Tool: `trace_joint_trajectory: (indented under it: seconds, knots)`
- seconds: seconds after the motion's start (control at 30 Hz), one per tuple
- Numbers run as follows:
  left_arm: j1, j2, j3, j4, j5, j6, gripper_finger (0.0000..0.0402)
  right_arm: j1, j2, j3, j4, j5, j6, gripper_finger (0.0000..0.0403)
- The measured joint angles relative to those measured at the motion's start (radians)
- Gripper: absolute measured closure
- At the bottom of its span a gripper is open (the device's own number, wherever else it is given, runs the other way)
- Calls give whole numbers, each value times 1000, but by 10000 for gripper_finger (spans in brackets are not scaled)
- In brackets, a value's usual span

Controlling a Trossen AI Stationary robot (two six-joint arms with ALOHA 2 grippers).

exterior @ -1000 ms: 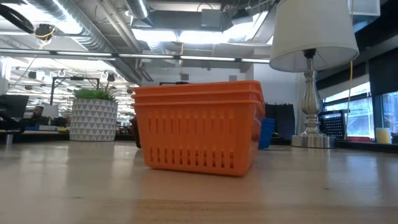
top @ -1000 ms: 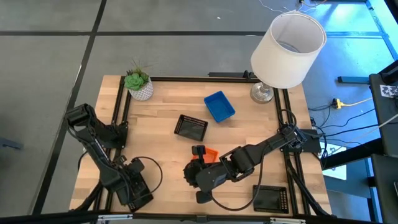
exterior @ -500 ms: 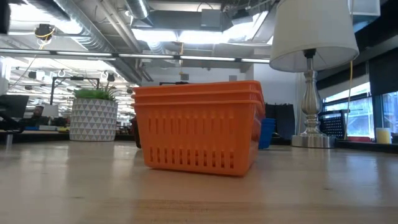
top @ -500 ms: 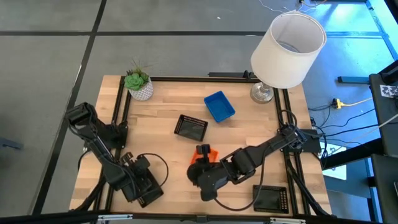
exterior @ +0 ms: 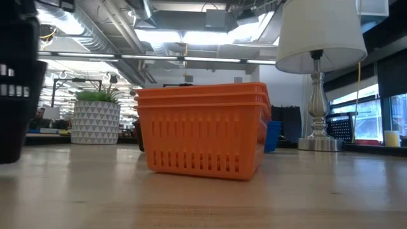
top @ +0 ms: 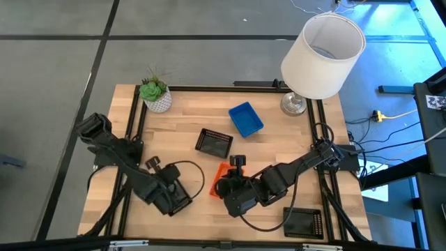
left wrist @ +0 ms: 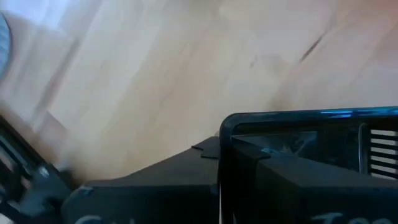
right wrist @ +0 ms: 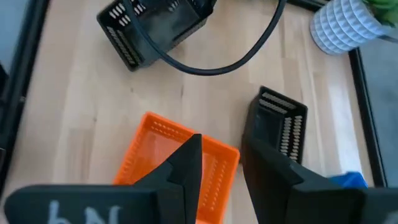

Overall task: Stack baskets by color
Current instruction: Stack the left black bin on the top black bin

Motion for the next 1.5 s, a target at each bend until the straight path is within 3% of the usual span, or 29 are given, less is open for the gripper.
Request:
trace_joint_trajectory:
  seconds: [0.23, 0.47, 0.7, 0.9, 1.07, 1.23, 1.5]
  knots:
    - [75, -11, 37, 4, -26, 182, 401, -1, 0, 0, -104, 46, 64, 291]
    - [119, -136, 43, 6, -122, 255, 401, -4, -2, -1, -255, 113, 226, 291]
    - [212, -249, 43, 31, -185, 300, 401, -6, -24, -2, -275, 288, 352, 291]
    - [333, -258, 42, 107, -130, 351, 401, -10, -23, -4, -273, 373, 388, 291]
    - [429, -247, 42, 290, -75, 519, 401, -10, -22, -5, -273, 466, 414, 291]
    - [521, -248, 42, 416, -16, 617, 401, -10, -22, -5, -273, 477, 399, 291]
    - [638, -186, 42, 501, -10, 599, 402, 2, -21, -5, -273, 476, 393, 291]
